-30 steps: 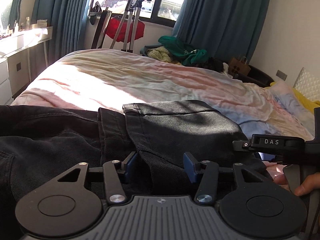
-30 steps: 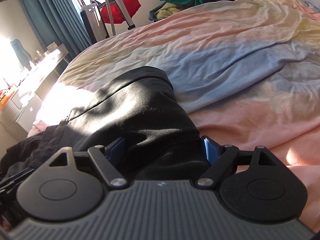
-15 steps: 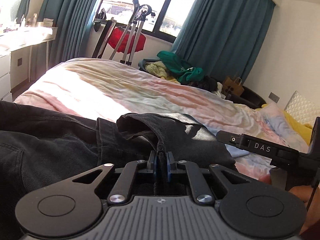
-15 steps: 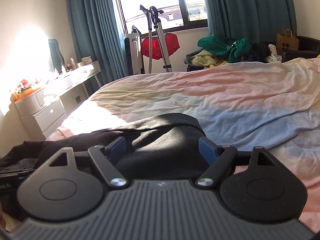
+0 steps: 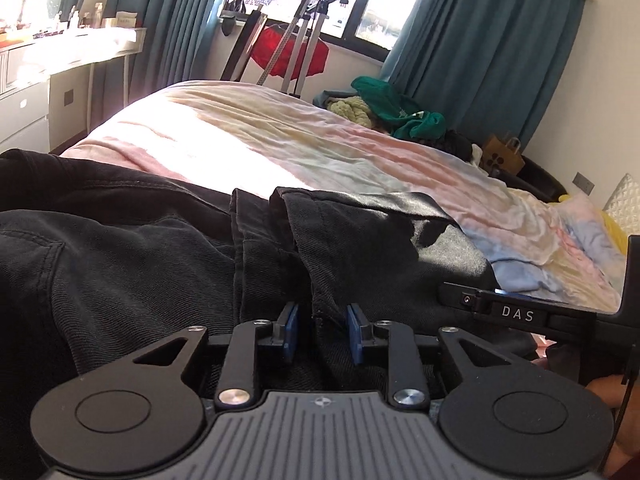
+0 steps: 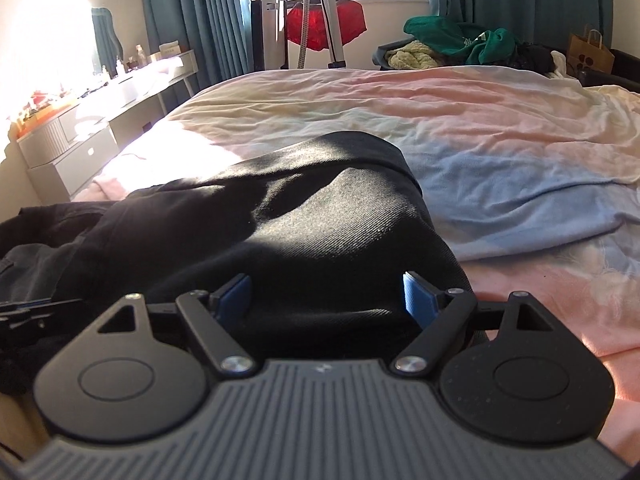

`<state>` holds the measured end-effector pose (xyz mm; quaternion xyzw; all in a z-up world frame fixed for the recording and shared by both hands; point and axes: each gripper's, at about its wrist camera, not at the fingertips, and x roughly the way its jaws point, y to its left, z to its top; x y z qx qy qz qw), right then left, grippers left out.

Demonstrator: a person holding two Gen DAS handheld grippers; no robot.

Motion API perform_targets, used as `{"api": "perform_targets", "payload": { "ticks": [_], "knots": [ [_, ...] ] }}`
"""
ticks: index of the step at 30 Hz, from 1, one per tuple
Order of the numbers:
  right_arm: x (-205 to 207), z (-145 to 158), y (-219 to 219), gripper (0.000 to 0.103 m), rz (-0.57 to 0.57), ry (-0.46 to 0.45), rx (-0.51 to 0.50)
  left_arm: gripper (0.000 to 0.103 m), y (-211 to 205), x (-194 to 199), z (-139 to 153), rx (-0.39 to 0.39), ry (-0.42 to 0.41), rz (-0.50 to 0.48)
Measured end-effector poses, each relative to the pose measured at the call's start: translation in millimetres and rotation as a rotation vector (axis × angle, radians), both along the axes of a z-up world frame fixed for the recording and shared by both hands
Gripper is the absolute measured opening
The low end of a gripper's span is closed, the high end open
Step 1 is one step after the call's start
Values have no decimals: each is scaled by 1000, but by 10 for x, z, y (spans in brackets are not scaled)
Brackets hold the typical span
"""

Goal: Fold clothes

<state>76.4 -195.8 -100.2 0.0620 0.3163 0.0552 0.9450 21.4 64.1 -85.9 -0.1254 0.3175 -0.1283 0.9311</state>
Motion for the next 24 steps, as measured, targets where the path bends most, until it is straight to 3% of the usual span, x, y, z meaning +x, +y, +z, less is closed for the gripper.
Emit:
{"api": "perform_targets", "payload": {
  "ticks": [2,4,8,13,18,21,24],
  "knots": [
    [-8,13,-13,83,-4,0,9,60,103,-88,87,-39,-8,49],
    [-14,27,-28,83,-11,2,23,84,283,-169,165,-91,3,121],
    [-26,62,-63,82,-24,5,52,86,733,-291,361,-157,53,264],
    [-35,79,-116,81,-38,9,86,100,1312,-422,557,-146,110,386],
    [-73,155,-110,82,-27,-21,121,100,2111,-558,348,-455,336,511],
    [-61,147,-77,81,-15,-16,109,100,2383,-676,150,-579,423,590],
    [-11,56,-38,81,-14,35,69,100,2523,-759,16,-642,460,662]
  ]
}}
